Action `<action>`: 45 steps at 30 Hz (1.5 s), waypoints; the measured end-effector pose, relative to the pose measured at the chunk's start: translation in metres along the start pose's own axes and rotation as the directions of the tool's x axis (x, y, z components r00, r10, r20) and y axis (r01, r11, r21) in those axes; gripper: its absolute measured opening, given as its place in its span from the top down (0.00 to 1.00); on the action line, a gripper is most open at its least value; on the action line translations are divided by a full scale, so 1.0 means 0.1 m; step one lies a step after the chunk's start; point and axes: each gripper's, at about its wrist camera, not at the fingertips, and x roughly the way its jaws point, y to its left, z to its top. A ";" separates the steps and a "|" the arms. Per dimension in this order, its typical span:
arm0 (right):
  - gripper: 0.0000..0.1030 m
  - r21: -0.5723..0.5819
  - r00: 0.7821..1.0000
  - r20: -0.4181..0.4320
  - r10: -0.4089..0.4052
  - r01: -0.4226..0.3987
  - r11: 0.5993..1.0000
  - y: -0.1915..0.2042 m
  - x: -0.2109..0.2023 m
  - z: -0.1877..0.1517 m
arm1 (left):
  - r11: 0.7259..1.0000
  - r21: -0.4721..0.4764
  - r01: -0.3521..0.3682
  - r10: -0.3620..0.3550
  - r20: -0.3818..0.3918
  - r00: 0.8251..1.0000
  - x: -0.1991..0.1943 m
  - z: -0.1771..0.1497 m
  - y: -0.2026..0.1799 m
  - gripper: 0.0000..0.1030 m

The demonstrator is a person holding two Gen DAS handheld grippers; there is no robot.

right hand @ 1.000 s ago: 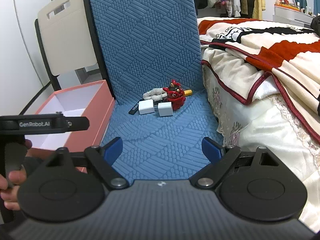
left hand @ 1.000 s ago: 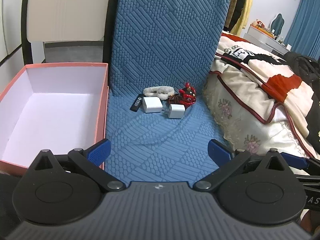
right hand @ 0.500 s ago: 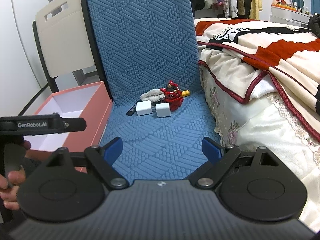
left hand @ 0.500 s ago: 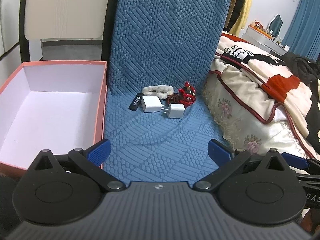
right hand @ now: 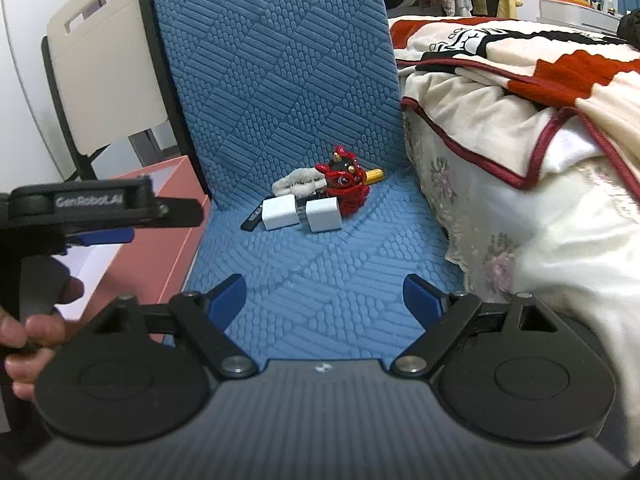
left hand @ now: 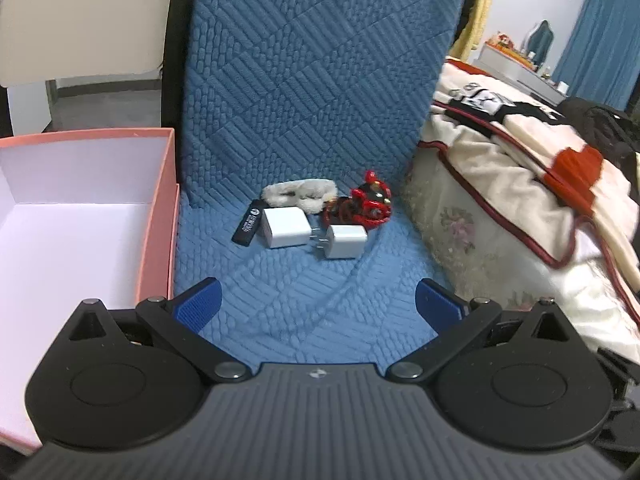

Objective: Organize rigid objects
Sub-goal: 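Close the left gripper on the white cube charger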

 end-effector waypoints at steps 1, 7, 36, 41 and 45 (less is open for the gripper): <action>0.18 0.005 1.000 0.000 0.001 -0.001 1.000 0.00 0.04 0.01 | 1.000 0.008 0.001 -0.001 0.004 1.000 0.06 0.03 0.00 0.00; 0.23 0.004 1.000 -0.012 0.003 -0.002 1.000 0.01 0.38 0.07 | 1.000 0.007 0.018 -0.018 -0.005 1.000 0.44 0.17 0.02 0.00; 0.45 -0.039 0.994 -0.100 0.033 -0.037 0.999 0.07 1.78 0.54 | 0.979 -0.198 -0.044 0.017 -0.136 0.991 2.01 0.47 0.43 0.27; 0.45 -0.021 0.992 -0.125 0.037 -0.040 0.999 0.05 1.93 0.58 | 0.980 -0.191 -0.053 0.026 -0.140 0.990 2.18 0.49 0.44 0.27; 0.45 -0.024 0.991 -0.130 0.027 -0.031 0.999 0.05 2.03 0.60 | 0.983 -0.179 -0.039 0.011 -0.155 0.988 2.29 0.48 0.43 0.30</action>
